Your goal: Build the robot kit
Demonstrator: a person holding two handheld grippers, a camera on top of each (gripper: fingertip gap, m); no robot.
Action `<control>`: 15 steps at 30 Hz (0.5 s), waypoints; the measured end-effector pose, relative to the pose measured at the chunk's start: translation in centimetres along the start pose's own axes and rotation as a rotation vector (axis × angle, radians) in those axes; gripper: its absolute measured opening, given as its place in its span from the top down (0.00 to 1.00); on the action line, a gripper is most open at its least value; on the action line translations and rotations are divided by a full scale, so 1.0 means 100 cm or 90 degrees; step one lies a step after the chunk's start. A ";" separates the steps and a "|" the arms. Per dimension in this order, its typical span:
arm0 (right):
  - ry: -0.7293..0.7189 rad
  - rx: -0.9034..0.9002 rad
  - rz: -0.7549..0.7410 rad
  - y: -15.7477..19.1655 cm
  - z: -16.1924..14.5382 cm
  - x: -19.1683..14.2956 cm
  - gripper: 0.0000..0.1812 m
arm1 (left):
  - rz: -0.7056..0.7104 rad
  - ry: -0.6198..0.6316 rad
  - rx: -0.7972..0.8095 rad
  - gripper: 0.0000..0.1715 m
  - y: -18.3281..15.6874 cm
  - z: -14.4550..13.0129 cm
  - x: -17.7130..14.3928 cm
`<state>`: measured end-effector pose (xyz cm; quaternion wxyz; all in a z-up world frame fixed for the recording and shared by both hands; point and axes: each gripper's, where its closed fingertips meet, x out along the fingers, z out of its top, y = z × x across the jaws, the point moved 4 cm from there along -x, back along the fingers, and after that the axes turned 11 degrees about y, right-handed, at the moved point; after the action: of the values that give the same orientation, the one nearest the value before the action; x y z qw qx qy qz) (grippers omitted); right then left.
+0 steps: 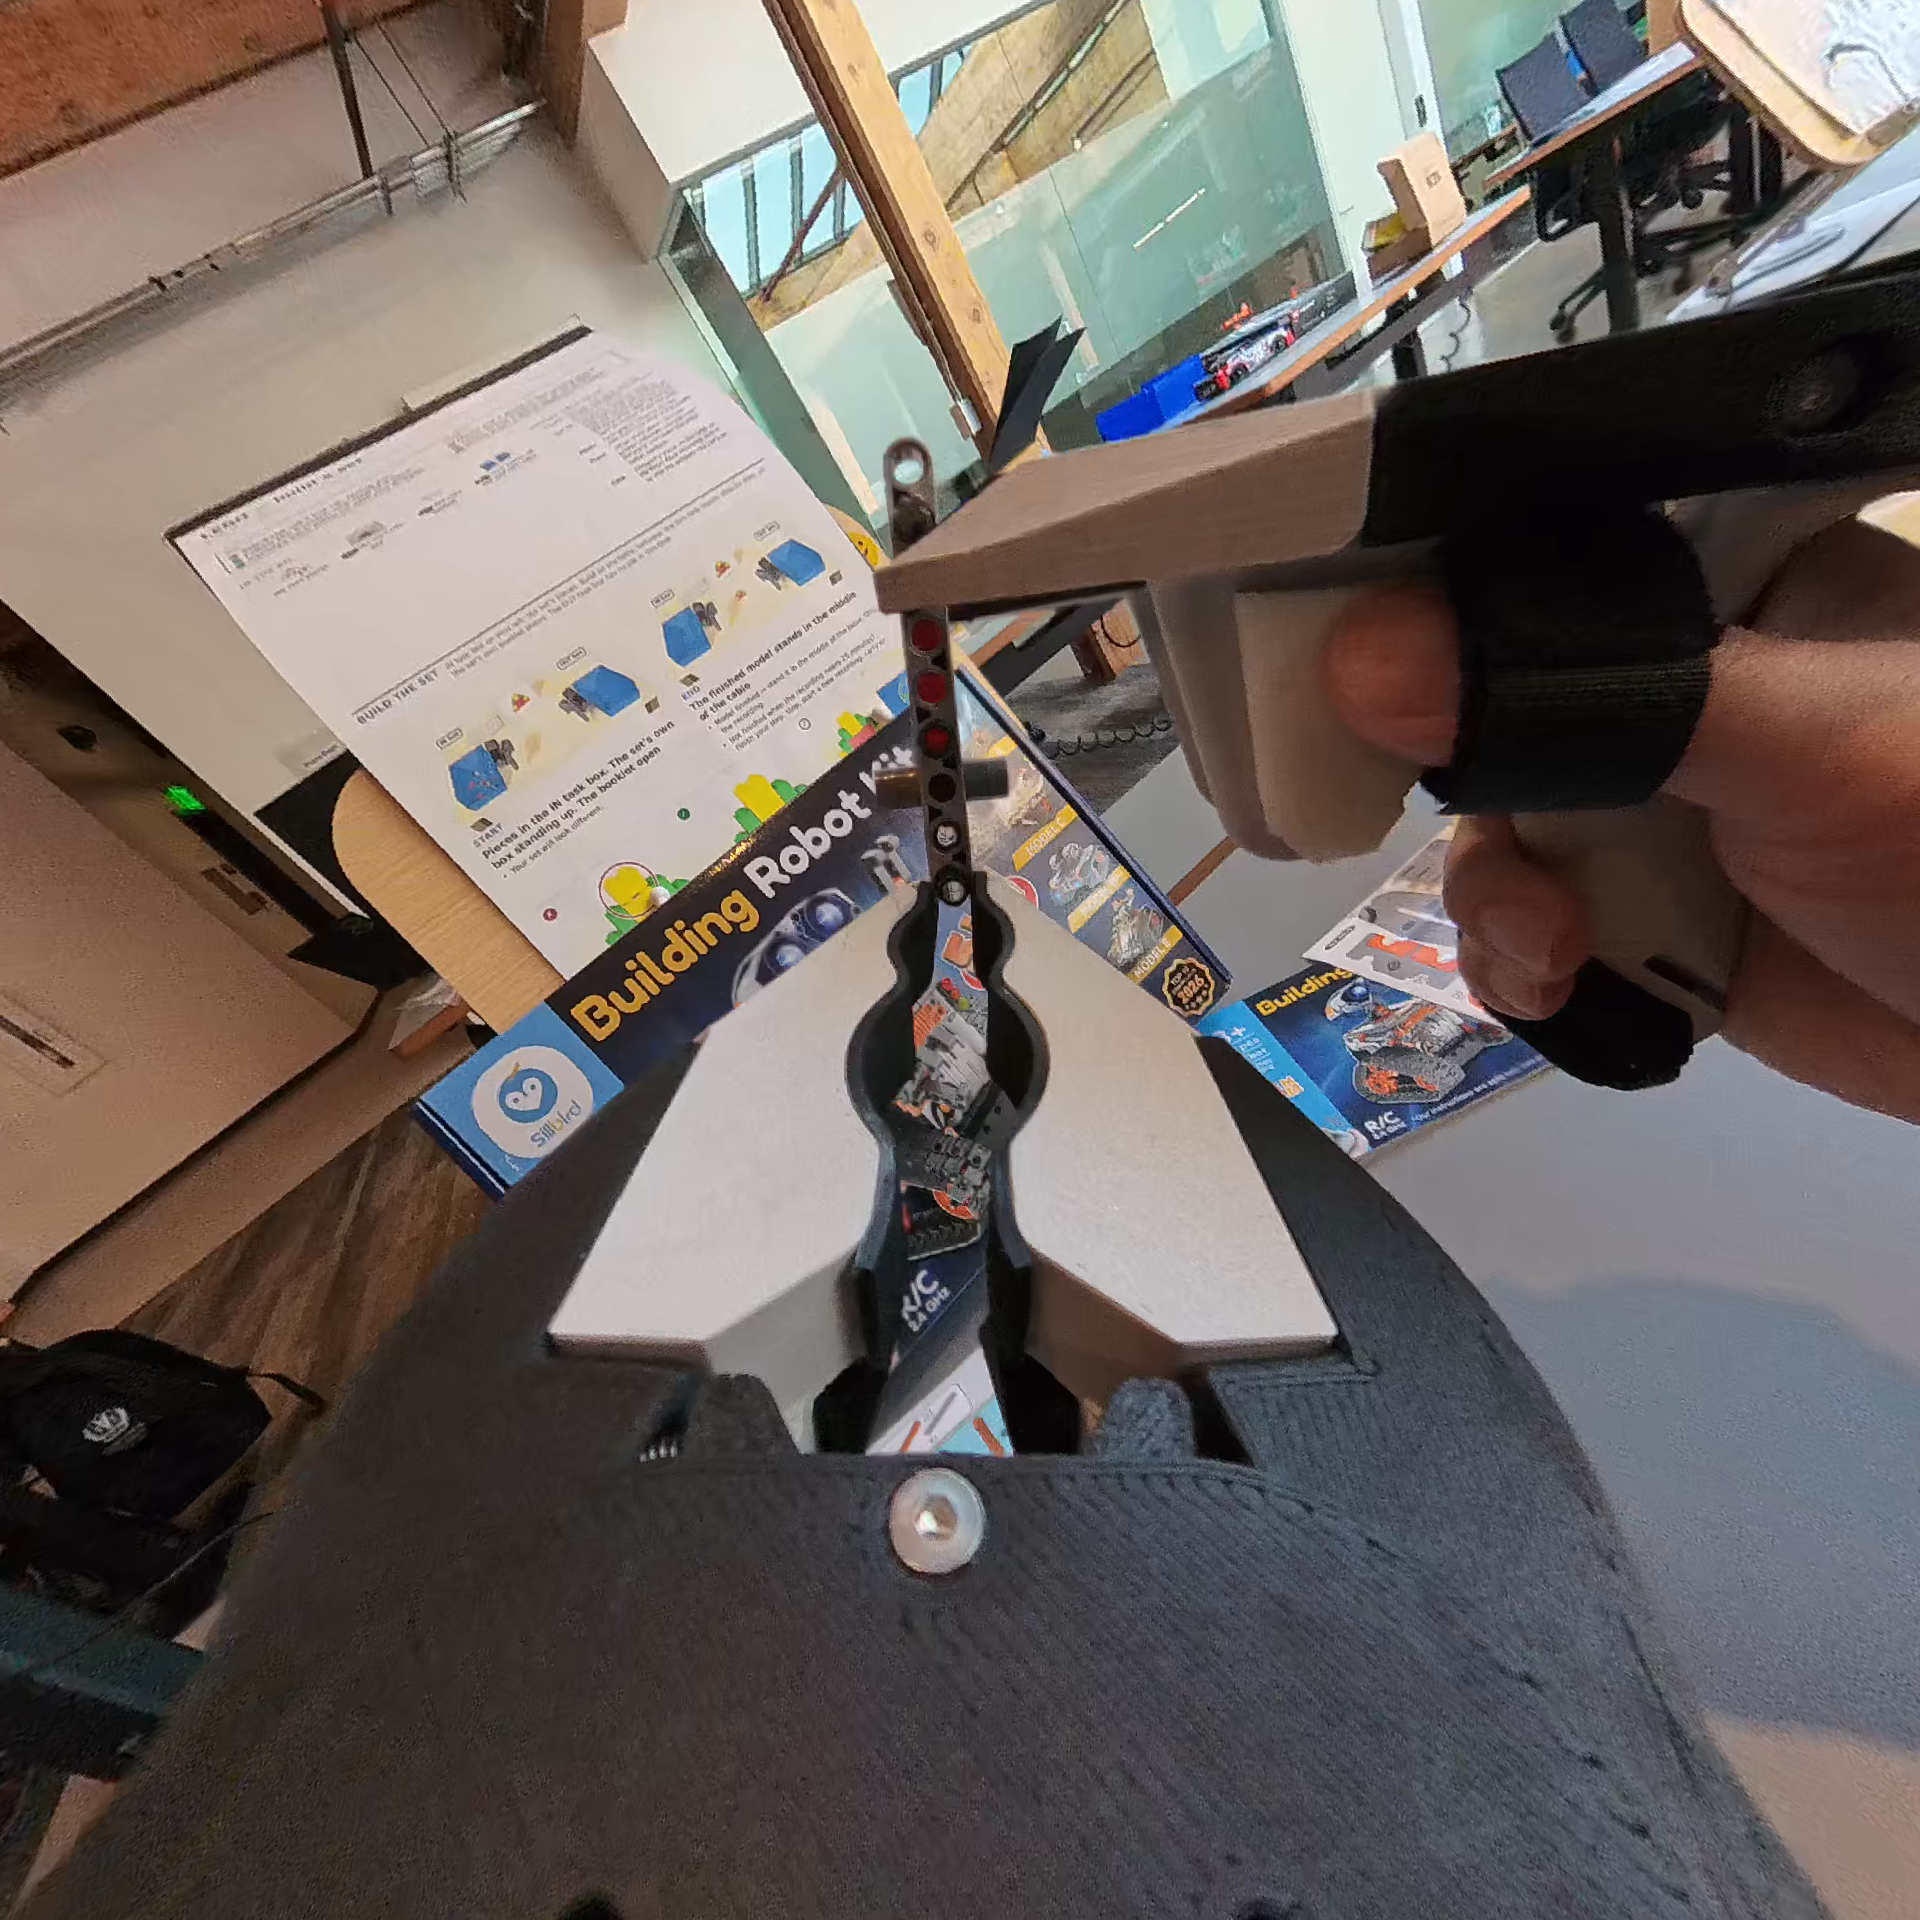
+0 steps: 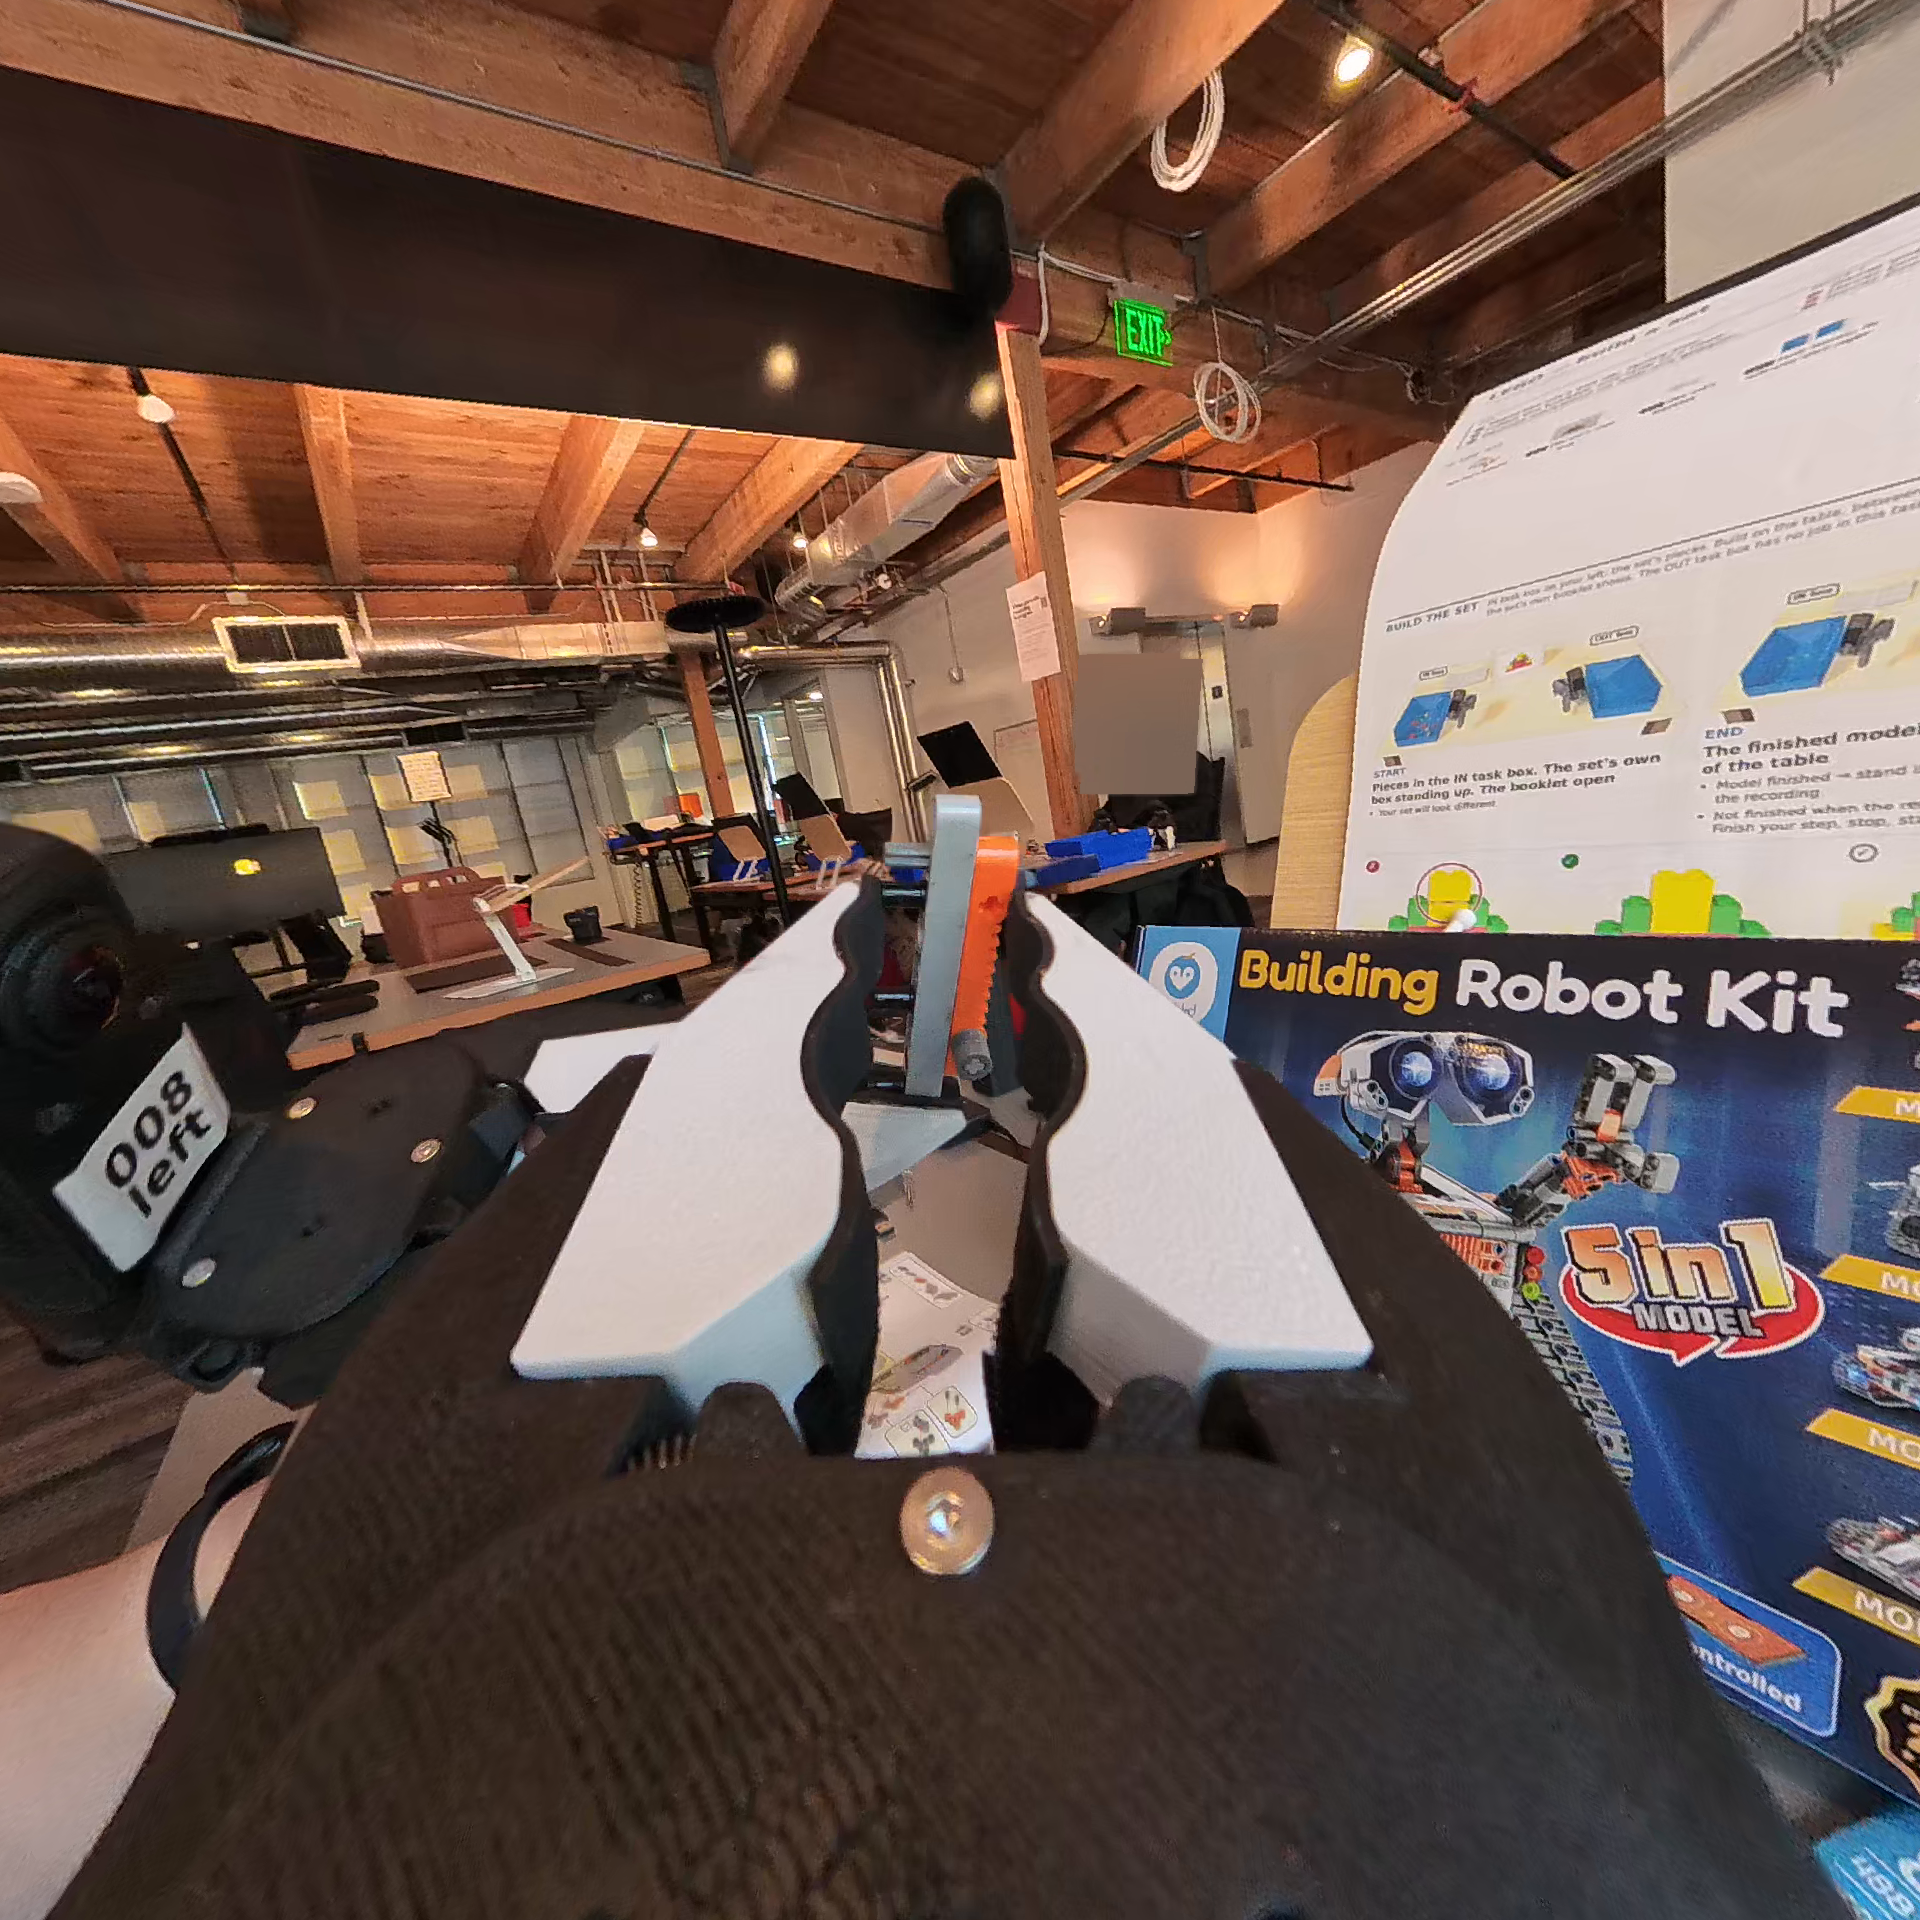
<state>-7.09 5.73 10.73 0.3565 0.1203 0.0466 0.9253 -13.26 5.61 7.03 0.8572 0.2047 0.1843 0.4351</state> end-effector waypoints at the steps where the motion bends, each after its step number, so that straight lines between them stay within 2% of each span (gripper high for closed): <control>1: -0.001 -0.002 0.003 0.000 0.000 -0.001 0.89 | 0.009 -0.001 0.012 0.97 0.000 0.000 0.000; 3: 0.001 0.014 0.006 -0.004 -0.001 -0.001 0.88 | 0.022 0.010 0.035 0.97 -0.002 -0.001 0.002; 5: -0.011 0.041 0.011 -0.011 0.001 -0.003 0.89 | 0.001 0.012 0.042 0.92 -0.008 0.001 0.003; 8: -0.021 0.099 0.128 -0.012 0.010 -0.007 0.88 | -0.079 -0.006 -0.029 0.86 -0.010 0.015 -0.008; 10: -0.031 0.128 0.237 -0.011 0.017 -0.014 0.88 | -0.138 -0.038 -0.097 0.80 0.001 0.025 -0.020; 12: -0.060 0.122 0.330 -0.008 0.024 -0.026 0.88 | -0.244 -0.076 -0.173 0.78 0.010 0.035 -0.035; 15: -0.043 0.093 0.403 -0.001 0.023 -0.034 0.88 | -0.428 -0.099 -0.262 0.68 0.009 0.045 -0.052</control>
<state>-4.01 3.56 12.28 0.0426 0.1848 0.0613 0.9799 -14.54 0.93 12.05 0.9863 -0.0110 0.0845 0.1413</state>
